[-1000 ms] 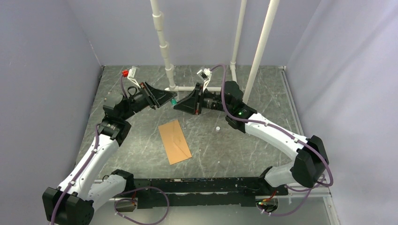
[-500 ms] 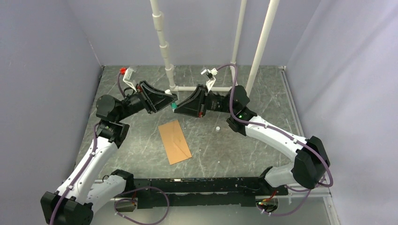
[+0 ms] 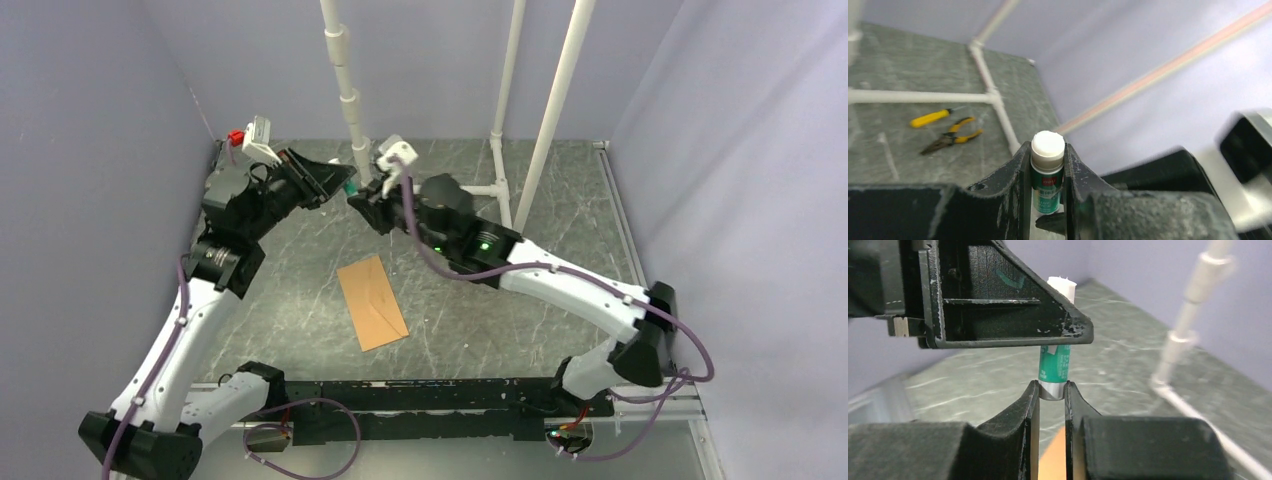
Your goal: Place the letter into the envelope and seal it
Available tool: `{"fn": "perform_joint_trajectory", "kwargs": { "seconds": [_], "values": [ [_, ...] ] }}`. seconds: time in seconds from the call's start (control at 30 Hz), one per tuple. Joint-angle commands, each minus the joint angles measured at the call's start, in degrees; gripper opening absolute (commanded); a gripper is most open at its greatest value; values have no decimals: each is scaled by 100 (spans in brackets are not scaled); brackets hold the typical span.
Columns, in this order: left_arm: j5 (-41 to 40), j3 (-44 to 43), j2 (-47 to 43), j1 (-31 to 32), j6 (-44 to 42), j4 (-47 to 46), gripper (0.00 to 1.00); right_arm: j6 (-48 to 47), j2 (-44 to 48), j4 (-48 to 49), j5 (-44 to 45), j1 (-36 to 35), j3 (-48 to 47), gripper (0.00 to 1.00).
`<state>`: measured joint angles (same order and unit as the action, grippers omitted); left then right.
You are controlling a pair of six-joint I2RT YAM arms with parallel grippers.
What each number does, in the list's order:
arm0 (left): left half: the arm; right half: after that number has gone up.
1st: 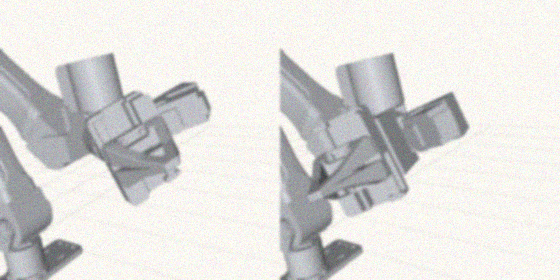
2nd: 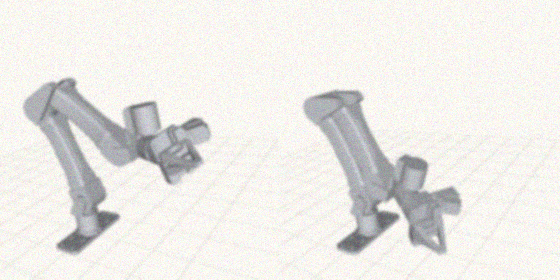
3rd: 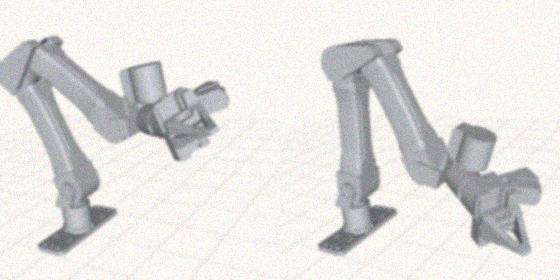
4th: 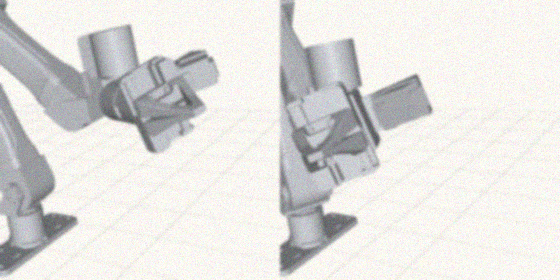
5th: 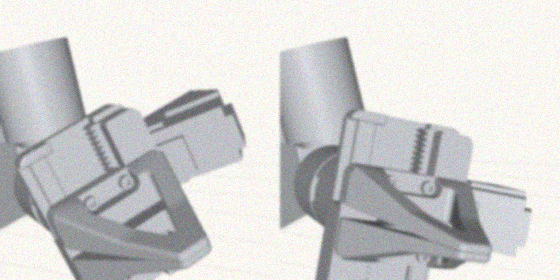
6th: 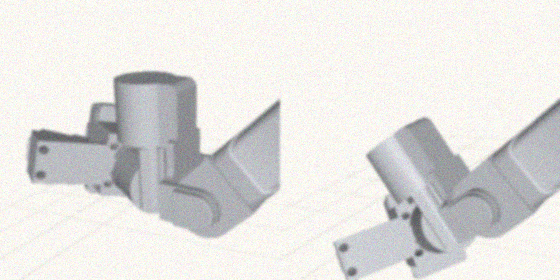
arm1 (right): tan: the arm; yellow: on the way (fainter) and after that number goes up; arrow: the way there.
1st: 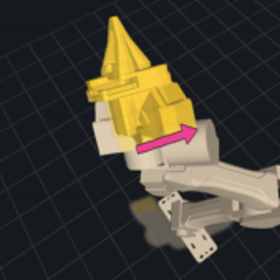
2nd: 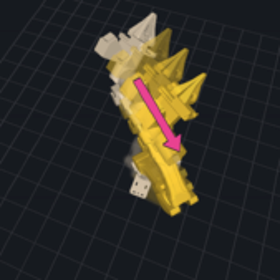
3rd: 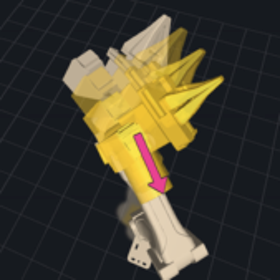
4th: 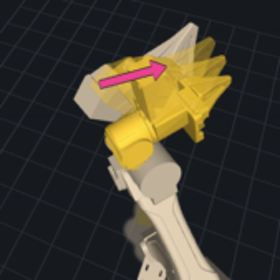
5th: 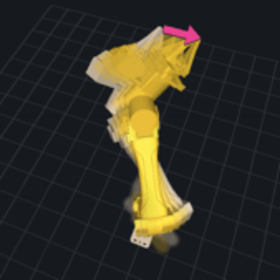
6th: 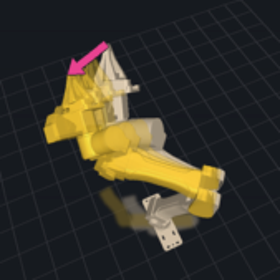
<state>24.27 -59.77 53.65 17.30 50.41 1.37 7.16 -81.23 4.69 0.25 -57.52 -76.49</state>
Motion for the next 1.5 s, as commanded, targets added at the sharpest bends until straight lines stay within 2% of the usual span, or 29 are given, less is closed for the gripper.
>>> {"fn": "perform_joint_trajectory", "kwargs": {
  "seconds": [0.0, 0.07, 0.1, 0.13, 0.17, 0.2, 0.23, 0.33, 0.5, 0.63, 0.73, 0.9, 1.03, 1.23, 1.3, 1.37, 1.47],
  "values": [
    [-581, -577, 370, 80, 48, 1208, 2, -1406, -923, -1110, 3492, -159, -1135, 0],
    [-498, -629, 382, 81, -1, 1059, 2, -1409, -834, -1133, 3260, -176, -1161, 2],
    [-429, -659, 383, 81, -20, 998, 2, -1340, -715, -1172, 2798, -173, -1079, 10],
    [-367, -693, 388, 81, -89, 951, 2, -1174, -548, -1251, 2324, -138, -1002, 22],
    [-271, -736, 398, 81, -183, 915, 2, -1019, -388, -1349, 1722, -84, -921, 44],
    [-159, -771, 400, 81, -281, 877, 2, -781, -203, -1424, 1118, 20, -822, 57],
    [-27, -781, 393, 81, -390, 803, 2, -519, -19, -1448, 446, 129, -696, 64],
    [491, -716, 333, 81, -690, 507, 3, 700, 473, -1225, -1127, 556, -251, 70],
    [1609, -573, 232, 81, -709, -317, 2, 2684, 1145, 729, -2587, 940, 999, 73],
    [2379, -591, 295, 81, -296, -840, 2, 3547, 1114, 1855, -3308, 953, 1345, 73],
    [2665, -493, 280, 81, 79, -1346, 2, 3943, 1031, 2414, -3442, 952, 1479, 70],
    [2938, -338, 251, 76, 614, -2029, 2, 4236, 939, 3319, -3639, 953, 1657, 56],
    [2942, -293, 190, 81, 703, -2167, 2, 4441, 930, 3944, -3685, 951, 1782, 54],
    [2915, -225, 136, 81, 733, -2298, 3, 4589, 712, 4297, -3842, 944, 1691, 21],
    [2958, -193, 131, 81, 773, -2413, 2, 4539, 646, 4187, -3777, 944, 1660, 14],
    [2967, -189, 113, 81, 725, -2375, 2, 4390, 657, 3979, -3660, 945, 1626, 15],
    [2881, -197, 70, 81, 562, -2133, 2, 4288, 663, 3956, -3644, 945, 1593, 35]
  ]
}}
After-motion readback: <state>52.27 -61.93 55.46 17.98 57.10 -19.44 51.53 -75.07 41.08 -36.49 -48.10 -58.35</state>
